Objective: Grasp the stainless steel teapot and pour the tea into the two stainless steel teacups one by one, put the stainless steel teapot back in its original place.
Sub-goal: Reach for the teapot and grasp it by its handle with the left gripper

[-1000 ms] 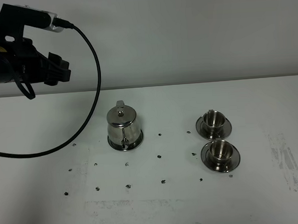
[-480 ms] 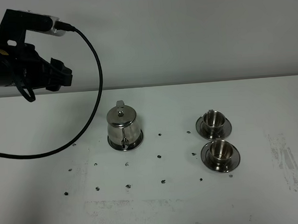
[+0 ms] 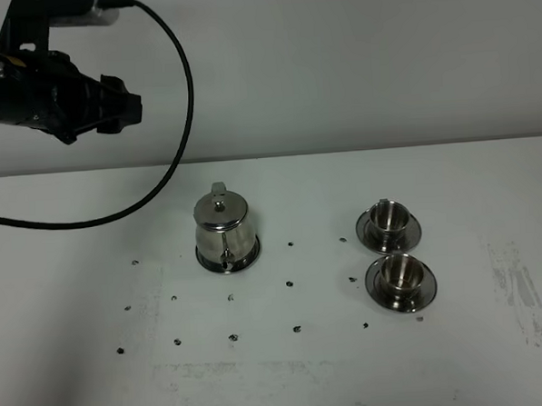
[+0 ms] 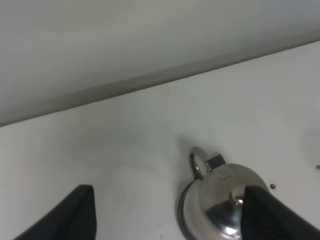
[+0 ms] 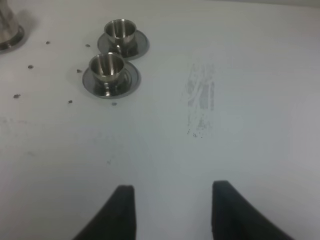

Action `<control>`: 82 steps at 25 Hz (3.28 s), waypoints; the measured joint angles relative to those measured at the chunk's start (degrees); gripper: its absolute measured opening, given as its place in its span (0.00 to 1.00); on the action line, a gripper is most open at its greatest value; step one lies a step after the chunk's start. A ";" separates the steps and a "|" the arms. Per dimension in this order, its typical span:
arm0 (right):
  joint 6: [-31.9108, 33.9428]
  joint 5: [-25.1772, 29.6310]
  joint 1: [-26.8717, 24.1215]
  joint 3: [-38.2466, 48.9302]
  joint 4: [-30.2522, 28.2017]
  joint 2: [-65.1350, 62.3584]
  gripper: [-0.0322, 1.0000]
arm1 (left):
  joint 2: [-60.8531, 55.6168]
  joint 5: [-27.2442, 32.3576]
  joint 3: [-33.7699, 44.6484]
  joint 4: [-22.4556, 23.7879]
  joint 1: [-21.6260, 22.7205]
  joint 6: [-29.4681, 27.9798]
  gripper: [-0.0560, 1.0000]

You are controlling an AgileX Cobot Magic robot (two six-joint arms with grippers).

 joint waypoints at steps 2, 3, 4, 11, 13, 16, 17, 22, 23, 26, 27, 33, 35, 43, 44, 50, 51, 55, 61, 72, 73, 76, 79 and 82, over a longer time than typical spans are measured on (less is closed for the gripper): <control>0.00 0.00 0.00 0.00 0.00 0.00 0.36 | 1.98 0.57 -2.82 0.00 -0.26 -1.10 0.64; 0.00 0.00 0.00 0.00 0.00 0.00 0.36 | 3.18 0.72 -4.08 0.06 -0.60 -1.32 0.64; 0.00 0.00 0.00 0.00 0.00 0.00 0.36 | 4.24 0.83 -5.71 0.12 -1.14 -1.48 0.64; 0.00 0.00 0.00 0.00 0.04 0.00 0.36 | 14.59 3.92 -19.87 2.64 -6.57 -6.19 0.64; 0.00 0.00 0.00 0.00 0.04 -0.04 0.36 | 17.44 4.48 -23.90 3.05 -7.67 -8.44 0.64; 0.00 0.00 0.00 0.00 0.04 -0.04 0.36 | 21.30 5.65 -28.30 5.65 -9.27 -12.39 0.64; 0.00 0.00 0.00 0.00 0.04 -0.04 0.36 | 22.46 6.03 -29.24 7.21 -9.81 -13.80 0.64; 0.00 0.00 0.00 0.00 0.04 -0.04 0.36 | 24.91 9.02 -29.83 13.66 -10.99 -20.47 0.64; 0.00 0.00 0.00 0.00 0.04 -0.04 0.36 | 25.04 9.98 -29.89 14.35 -10.99 -21.01 0.64; 0.00 0.00 0.00 0.00 0.04 -0.04 0.36 | 25.31 11.96 -30.23 16.68 -10.99 -22.46 0.64; 0.00 0.00 0.00 0.00 0.04 -0.04 0.36 | 25.57 12.25 -30.23 17.30 -10.99 -23.00 0.64; 0.00 0.00 0.00 0.00 0.04 -0.04 0.36 | 28.85 10.53 -30.23 17.72 -10.99 -23.90 0.64; 0.00 0.00 0.00 0.00 0.04 -0.04 0.36 | 30.27 9.50 -30.23 17.72 -10.99 -23.95 0.64; 0.00 0.00 0.00 0.00 0.04 -0.04 0.36 | 33.70 6.72 -30.23 17.66 -10.99 -24.19 0.64; 0.00 0.00 0.00 0.00 0.04 -0.04 0.36 | 34.09 6.53 -30.23 17.66 -10.99 -24.19 0.64; 0.00 0.00 0.00 0.00 0.04 -0.04 0.36 | 36.03 5.82 -30.23 17.66 -10.99 -24.25 0.64; 0.00 0.00 0.00 0.00 0.04 -0.04 0.36 | 36.03 5.75 -30.23 17.66 -10.99 -24.25 0.64; 0.00 0.00 0.00 0.00 0.04 -0.04 0.36 | 36.03 4.86 -30.23 17.73 -10.83 -24.19 0.64; 0.06 0.00 0.00 0.00 0.04 -0.04 0.36 | 36.03 6.08 -30.23 20.14 -10.58 -24.08 0.63; -0.01 0.00 0.00 0.00 0.04 -0.04 0.36 | 36.03 6.64 -30.23 24.68 -10.21 -23.27 0.64; -0.01 0.00 0.00 0.00 0.04 -0.04 0.36 | 36.03 6.64 -30.23 24.69 -10.21 -23.02 0.64; -0.01 0.00 0.00 0.00 0.04 -0.04 0.36 | 36.03 6.70 -30.23 24.86 -10.16 -22.72 0.64; -0.01 0.00 0.00 0.00 0.04 -0.04 0.36 | 36.03 6.95 -30.23 25.07 -10.16 -21.21 0.64; -0.01 0.00 0.00 0.00 0.04 -0.04 0.36 | 36.03 7.21 -30.23 25.12 -10.10 -20.06 0.64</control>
